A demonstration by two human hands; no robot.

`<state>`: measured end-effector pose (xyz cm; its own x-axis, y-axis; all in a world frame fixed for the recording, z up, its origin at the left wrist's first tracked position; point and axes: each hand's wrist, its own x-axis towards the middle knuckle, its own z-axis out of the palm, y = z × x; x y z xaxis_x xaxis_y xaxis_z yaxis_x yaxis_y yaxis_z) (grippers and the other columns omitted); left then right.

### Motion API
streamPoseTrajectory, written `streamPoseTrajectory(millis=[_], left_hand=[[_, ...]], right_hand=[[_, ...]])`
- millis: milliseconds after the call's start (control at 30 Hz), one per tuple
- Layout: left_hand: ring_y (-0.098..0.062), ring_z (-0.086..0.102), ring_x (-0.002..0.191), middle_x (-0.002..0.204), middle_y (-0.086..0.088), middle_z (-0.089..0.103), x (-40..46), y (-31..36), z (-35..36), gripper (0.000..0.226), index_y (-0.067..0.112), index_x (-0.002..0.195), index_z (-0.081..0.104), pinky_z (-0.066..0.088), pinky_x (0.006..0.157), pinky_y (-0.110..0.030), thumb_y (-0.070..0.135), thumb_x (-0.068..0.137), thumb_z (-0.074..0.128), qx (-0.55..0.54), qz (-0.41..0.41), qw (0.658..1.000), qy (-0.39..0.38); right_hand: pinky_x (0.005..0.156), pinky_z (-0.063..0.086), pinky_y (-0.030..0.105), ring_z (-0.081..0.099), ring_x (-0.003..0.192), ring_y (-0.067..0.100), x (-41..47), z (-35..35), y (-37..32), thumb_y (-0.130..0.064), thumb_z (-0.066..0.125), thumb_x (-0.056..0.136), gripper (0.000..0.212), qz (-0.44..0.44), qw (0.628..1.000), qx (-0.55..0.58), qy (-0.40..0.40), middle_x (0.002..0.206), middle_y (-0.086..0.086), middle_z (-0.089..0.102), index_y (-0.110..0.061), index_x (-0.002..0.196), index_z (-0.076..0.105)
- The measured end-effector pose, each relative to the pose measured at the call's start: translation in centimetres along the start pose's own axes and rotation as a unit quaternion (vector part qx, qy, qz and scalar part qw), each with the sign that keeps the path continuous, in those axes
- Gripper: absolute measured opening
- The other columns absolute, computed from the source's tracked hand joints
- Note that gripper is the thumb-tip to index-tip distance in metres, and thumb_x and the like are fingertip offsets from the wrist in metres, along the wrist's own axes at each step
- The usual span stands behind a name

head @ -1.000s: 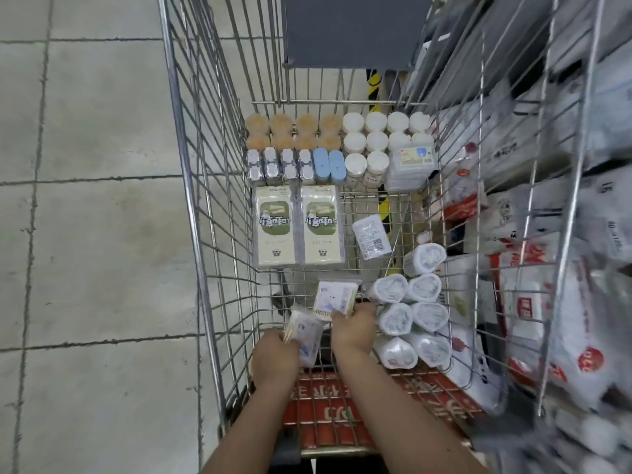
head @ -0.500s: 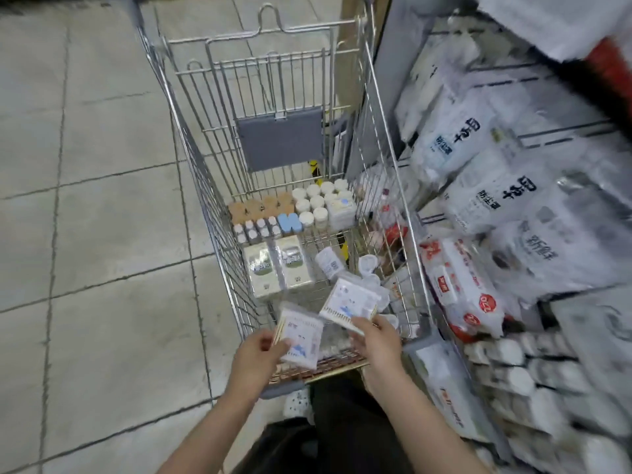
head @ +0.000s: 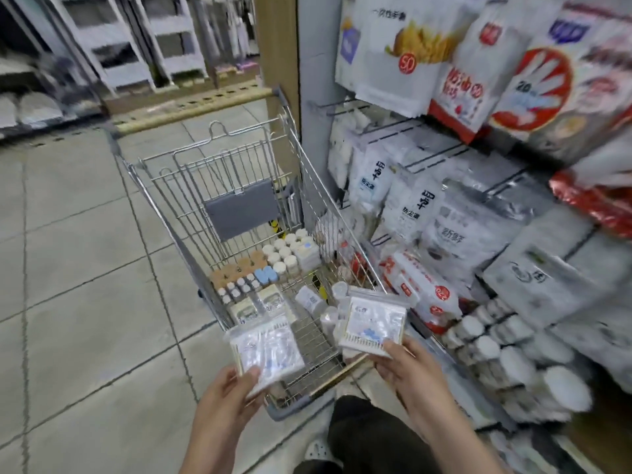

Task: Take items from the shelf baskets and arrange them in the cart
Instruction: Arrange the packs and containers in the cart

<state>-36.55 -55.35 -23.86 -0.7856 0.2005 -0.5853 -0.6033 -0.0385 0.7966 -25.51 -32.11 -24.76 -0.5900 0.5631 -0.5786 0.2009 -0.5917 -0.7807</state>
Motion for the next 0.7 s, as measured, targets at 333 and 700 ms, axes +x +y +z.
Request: streamPoseTrajectory(millis=[333,700], left_hand=[[-0.027,0.061,0.105,0.118,-0.015,0.063,-2.2,3.8,4.1,0.041,0.004,0.122,0.056,0.048,0.085,-0.037,0.015,0.084,0.067,0.046,0.043,0.993,-0.099],[-0.019,0.068,0.061,0.076,-0.012,0.073,-14.0,-2.8,21.4,0.008,0.002,0.093,0.063,0.054,0.049,-0.024,0.003,0.087,0.058,0.144,0.049,0.943,-0.297]], right_hand=[[0.065,0.058,0.026,0.073,0.082,0.022,-6.4,-6.8,-4.3,-0.023,0.069,0.071,0.036,-0.110,0.993,0.037,0.038,0.097,0.010,0.075,-0.008,0.104,0.066],[0.073,0.051,0.035,0.072,0.087,0.027,-20.0,-27.8,-4.4,-0.028,0.071,0.071,0.042,-0.142,0.963,0.103,0.204,0.099,0.011,0.074,-0.011,0.108,0.066]])
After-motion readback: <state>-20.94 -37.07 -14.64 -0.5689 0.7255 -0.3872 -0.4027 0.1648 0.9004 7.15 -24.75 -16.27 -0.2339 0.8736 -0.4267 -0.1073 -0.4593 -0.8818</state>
